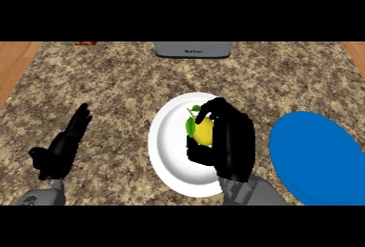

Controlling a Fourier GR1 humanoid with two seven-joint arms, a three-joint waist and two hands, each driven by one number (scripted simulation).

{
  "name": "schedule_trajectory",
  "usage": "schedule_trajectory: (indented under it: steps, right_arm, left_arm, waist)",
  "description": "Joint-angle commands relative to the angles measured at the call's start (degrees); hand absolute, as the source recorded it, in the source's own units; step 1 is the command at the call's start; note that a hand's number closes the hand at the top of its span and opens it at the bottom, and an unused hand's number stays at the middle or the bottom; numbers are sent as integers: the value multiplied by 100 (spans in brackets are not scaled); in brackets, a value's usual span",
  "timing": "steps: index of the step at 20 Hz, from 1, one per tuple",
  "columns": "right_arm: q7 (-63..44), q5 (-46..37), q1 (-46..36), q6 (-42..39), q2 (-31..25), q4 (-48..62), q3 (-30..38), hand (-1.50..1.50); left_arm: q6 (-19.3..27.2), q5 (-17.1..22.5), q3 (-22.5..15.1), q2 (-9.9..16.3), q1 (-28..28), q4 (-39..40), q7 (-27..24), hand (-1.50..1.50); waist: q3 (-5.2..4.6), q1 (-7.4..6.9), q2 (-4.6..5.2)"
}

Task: Pick the lemon from the plate and place it in the plate

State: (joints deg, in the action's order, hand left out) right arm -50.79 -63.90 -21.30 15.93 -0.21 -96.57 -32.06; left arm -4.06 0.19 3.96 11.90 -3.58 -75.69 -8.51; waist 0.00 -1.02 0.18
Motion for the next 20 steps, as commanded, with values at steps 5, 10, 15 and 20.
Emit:
schedule_trajectory:
  steps: [5, 10, 15, 20]
  right_arm:
    - [-853, 625, -887, 1371, 20, 1678, -209, -150]
    - [-296, 991, -693, 2059, 20, 1419, 243, -150]
    - [192, 1166, -75, 3077, 13, 658, 607, -150]
    - [1217, 2567, 846, 3426, -397, -318, 778, -150]
  left_arm:
    - [-62, 49, 255, 125, -354, 349, 4, 0]
    - [35, -47, -5, -96, 114, -215, 222, 0]
    - [94, -53, 35, -58, 114, -421, 308, 0]
    - [-91, 56, 146, 71, 115, -348, 268, 0]
  waist:
    - [-1, 19, 5]
    - [4, 35, -10]
    - [10, 111, -25]
    - [12, 123, -15]
